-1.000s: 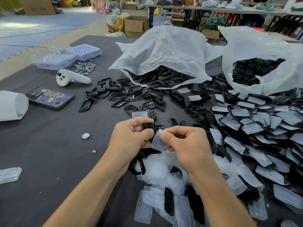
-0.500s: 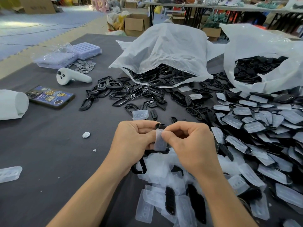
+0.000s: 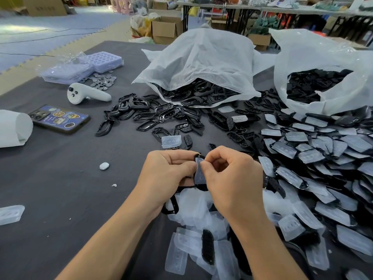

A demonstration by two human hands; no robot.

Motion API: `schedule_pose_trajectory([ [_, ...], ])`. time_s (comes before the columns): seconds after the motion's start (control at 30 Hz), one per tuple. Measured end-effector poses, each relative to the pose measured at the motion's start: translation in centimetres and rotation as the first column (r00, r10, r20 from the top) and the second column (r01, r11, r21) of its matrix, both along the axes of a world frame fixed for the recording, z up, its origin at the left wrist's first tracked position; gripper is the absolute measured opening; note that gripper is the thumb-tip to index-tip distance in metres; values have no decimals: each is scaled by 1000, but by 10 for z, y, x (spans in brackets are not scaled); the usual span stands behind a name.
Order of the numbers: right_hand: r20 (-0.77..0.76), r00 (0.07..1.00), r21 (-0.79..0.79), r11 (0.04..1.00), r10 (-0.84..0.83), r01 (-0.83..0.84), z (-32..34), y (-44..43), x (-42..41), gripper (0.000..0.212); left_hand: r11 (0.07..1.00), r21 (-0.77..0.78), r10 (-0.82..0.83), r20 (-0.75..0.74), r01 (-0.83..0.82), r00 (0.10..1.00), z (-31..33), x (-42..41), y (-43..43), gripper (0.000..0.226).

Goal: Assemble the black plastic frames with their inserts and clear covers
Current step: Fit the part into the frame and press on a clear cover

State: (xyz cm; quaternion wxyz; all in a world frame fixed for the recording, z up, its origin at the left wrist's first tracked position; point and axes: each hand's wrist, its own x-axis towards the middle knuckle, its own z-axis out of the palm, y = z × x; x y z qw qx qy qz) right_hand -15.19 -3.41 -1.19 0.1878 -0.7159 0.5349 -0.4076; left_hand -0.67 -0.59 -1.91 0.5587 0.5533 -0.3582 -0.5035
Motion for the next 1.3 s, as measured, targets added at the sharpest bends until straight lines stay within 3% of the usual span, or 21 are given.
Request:
schedule_pose_trajectory([
  [0.13,-15,1000,33,999,-9,9,1,-1,0,19,1000,7,-7,0,7,1000,1,0,1,20],
  [0.27,75,997,124,992,-26,16,0,-3,-2,18,1000,-7,-14,-43,14,999,2,0,3,13],
  [0.6,272,958,302,937,94,-177,0,-8,-5,15,997,-78,18,20,-16,1000,3,0,2,28],
  [0.93,309,944,232,954,115,-192,-1,-6,0,21,993,-30,113,41,-112,993,3,-3,0,12],
  [1.07,346,923,246,933,170,-264,-2,-3,1,12,981,-53,190,44,-187,981,3,0,-1,13],
  [1.13,357,912,263,916,201,-304,-2,-3,2,18,975,-68,212,35,-209,977,2,1,-2,18],
  [1.3,422,890,275,910,175,-310,-2,-6,2,24,992,-73,108,12,-107,994,2,5,-2,19],
])
